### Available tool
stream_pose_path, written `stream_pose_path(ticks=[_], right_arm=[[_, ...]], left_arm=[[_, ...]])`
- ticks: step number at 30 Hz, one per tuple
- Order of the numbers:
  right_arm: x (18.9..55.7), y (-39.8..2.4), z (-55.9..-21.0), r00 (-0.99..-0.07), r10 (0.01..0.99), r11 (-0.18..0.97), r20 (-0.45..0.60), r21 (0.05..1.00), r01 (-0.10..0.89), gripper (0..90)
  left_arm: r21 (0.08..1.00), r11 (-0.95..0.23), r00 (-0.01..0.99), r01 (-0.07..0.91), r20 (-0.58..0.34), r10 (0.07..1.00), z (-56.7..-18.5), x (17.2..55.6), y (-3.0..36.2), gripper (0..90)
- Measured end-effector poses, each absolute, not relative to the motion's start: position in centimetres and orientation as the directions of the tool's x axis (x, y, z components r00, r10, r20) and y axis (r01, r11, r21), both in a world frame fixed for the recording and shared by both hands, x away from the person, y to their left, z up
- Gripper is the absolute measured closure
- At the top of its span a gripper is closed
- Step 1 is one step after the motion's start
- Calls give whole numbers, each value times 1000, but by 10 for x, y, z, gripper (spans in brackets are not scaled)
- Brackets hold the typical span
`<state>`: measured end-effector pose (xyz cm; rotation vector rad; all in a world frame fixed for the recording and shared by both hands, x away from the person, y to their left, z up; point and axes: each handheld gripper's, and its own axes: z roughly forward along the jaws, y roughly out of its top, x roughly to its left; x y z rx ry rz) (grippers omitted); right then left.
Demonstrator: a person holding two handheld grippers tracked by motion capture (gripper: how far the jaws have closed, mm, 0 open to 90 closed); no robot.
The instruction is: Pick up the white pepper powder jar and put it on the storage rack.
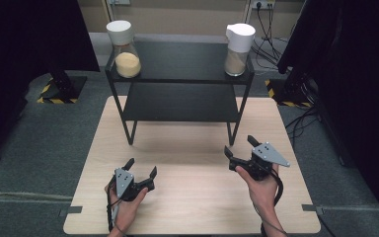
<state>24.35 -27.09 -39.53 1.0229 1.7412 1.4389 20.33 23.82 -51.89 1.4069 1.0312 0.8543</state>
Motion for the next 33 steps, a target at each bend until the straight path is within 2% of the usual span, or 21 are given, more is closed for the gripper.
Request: stream_pose_path(ticks=[33], right_arm=[[226, -283, -448, -475, 880, 129, 17, 953, 273, 93]], left_arm=[[993, 20, 351, 113, -59, 934, -519, 203, 238, 100]])
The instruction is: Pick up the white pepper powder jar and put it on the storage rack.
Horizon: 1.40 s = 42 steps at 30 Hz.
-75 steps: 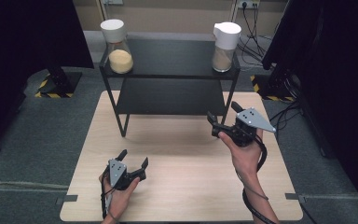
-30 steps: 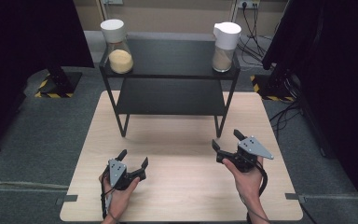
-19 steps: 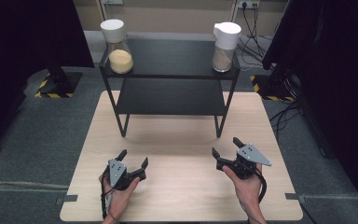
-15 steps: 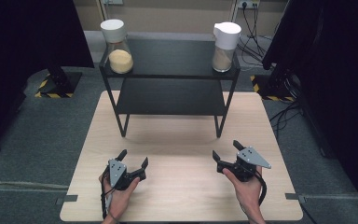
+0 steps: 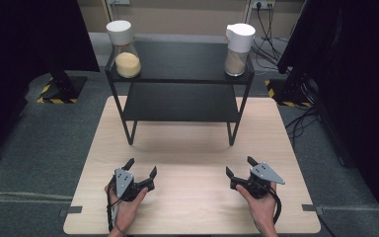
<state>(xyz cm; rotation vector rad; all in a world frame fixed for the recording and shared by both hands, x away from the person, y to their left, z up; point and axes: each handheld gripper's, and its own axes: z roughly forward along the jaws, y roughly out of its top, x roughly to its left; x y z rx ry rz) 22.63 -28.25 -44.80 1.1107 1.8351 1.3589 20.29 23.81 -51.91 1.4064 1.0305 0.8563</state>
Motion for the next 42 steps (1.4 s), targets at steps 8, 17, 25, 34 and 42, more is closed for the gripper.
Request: stream_pose_path(ticks=[8, 17, 25, 34, 42], right_arm=[[223, -285, -458, -477, 879, 138, 25, 943, 303, 93], [220, -288, -465, -468, 883, 142, 27, 936, 321, 93], [219, -290, -470, -466, 884, 146, 31, 929, 339, 91], [218, -290, -471, -469, 883, 149, 25, 932, 330, 90], [218, -291, -472, -469, 883, 142, 33, 932, 333, 85]], left_arm=[[993, 21, 351, 113, -59, 934, -519, 203, 238, 100], [994, 20, 352, 112, -58, 934, -519, 203, 238, 100], [993, 20, 351, 113, -59, 934, -519, 203, 238, 100], [993, 20, 352, 113, -59, 934, -519, 203, 238, 99], [993, 21, 352, 114, -60, 934, -519, 203, 238, 99]])
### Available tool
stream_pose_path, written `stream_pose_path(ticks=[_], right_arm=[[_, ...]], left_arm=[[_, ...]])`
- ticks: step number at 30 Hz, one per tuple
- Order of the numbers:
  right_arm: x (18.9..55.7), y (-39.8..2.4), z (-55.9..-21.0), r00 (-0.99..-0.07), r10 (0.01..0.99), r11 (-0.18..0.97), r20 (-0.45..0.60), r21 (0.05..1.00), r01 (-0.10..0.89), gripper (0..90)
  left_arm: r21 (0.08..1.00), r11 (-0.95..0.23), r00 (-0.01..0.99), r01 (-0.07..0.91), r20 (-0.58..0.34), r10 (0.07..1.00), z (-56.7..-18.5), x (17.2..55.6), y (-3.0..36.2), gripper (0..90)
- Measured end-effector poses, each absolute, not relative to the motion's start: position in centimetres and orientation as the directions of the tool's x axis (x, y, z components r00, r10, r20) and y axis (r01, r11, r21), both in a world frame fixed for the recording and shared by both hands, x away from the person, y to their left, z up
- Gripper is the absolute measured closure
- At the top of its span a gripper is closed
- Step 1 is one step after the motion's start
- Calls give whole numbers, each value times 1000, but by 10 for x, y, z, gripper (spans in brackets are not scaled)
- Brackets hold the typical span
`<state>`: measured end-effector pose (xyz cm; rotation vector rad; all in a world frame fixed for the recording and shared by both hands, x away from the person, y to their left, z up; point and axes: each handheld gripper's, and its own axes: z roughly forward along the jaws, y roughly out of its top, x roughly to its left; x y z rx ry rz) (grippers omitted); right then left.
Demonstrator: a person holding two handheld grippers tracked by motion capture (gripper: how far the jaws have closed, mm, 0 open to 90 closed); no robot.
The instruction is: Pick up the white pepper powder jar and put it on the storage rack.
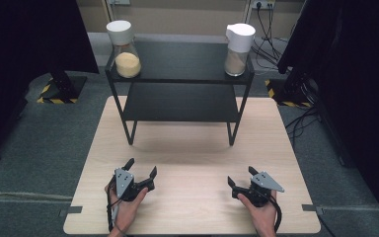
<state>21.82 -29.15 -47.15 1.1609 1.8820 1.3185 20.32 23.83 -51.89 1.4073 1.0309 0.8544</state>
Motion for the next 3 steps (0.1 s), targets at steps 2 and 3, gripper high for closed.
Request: stream_pose_path(ticks=[2, 3], right_arm=[[218, -292, -472, -469, 883, 139, 36, 932, 334, 83], [218, -292, -471, -468, 883, 139, 37, 932, 335, 83]], left_arm=[[993, 22, 352, 117, -63, 934, -519, 203, 239, 99], [993, 24, 352, 118, -64, 934, -519, 203, 239, 99]])
